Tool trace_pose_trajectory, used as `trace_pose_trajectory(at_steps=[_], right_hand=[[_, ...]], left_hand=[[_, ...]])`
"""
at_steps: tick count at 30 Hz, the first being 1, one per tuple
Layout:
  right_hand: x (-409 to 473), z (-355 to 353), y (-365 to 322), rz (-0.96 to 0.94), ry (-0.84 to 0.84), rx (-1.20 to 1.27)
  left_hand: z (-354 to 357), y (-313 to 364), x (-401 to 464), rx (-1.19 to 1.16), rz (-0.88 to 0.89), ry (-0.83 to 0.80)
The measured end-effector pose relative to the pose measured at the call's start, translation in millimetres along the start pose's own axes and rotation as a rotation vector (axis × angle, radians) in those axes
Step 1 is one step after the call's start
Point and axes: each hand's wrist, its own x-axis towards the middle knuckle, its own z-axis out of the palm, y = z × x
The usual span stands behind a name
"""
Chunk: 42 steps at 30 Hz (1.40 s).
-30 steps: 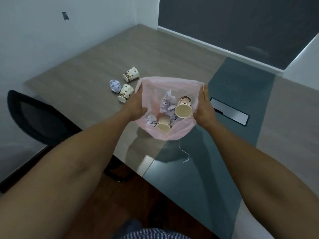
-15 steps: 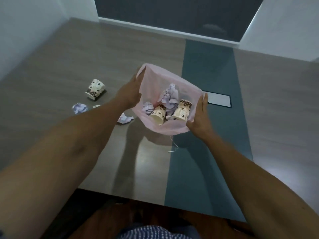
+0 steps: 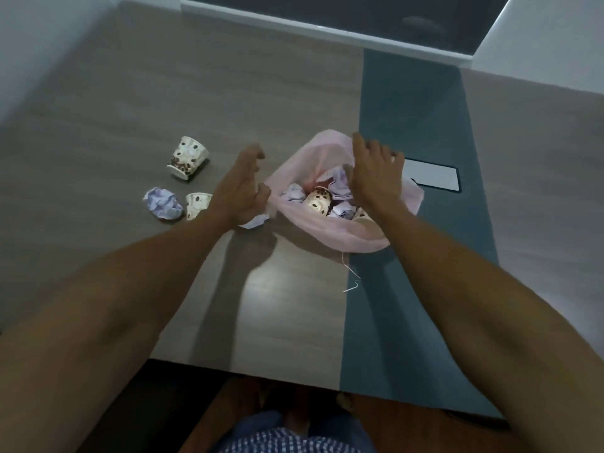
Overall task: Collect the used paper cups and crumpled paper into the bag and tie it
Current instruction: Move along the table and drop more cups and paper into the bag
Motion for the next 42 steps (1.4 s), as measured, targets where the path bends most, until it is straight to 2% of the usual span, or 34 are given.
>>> trace_pose_trajectory(at_steps=[2,4,8,10,14,16,18,21,24,26,29,33,35,39,42], right_hand=[[16.6,-1.4,2.4,-0.01,-0.039,-0.077],[27.6,-0.5,8.2,-0.022,-0.094,-0.106],[36.2,5.3,19.0,-0.048,-0.098,0.113],[36.5,4.8,24.1,-0.049,-0.138,0.202],[38.0,12.4,56.2,0.085,-0.389,0.138],[33.3,16.9,67.4,0.115,-0.402,0.207],[27.4,13.1,68.2,0.119,-0.347,0.282],[27.1,-3.0,57.0,0.094,-0.261,0.343],[33.7,-19.9,40.5,0.055,-0.184,0.419],[37.1,-27.2,31.4,0.036,-0.165,0.436],[38.2,-31.2,25.4,0.021,-0.125,0.419],[41.0,-26.6,31.0,0.17,-0.054,0.457],[43.1,-25.6,33.2,0.229,-0.041,0.461],[50.1,-28.5,31.5,0.254,-0.051,0.454],[54.0,-30.2,33.2,0.254,-0.08,0.431]], left_hand=[[2.4,-17.7,-13.3,0.127,-0.149,-0.059],[8.9,-34.4,-22.2,0.27,-0.233,-0.225],[28.0,-46.5,-27.3,0.448,-0.319,-0.414],[36.7,-49.8,-27.6,0.509,-0.301,-0.411],[44.4,-55.4,-28.7,0.473,-0.304,-0.352],[41.7,-51.8,-32.0,0.427,-0.281,-0.307],[35.4,-42.7,-39.3,0.396,-0.189,-0.189],[25.5,-20.2,-60.2,0.427,0.149,-0.051],[18.5,8.2,-72.4,0.433,0.423,-0.124],[18.6,24.5,-65.0,0.425,0.507,-0.13],[16.9,48.1,-45.6,0.442,0.58,-0.043],[-0.7,57.0,-29.8,0.403,0.603,0.076],[-2.5,69.1,-29.4,0.32,0.652,0.065],[6.1,119.3,-29.8,0.148,0.845,0.024],[8.0,142.4,-26.2,0.172,0.981,0.073]])
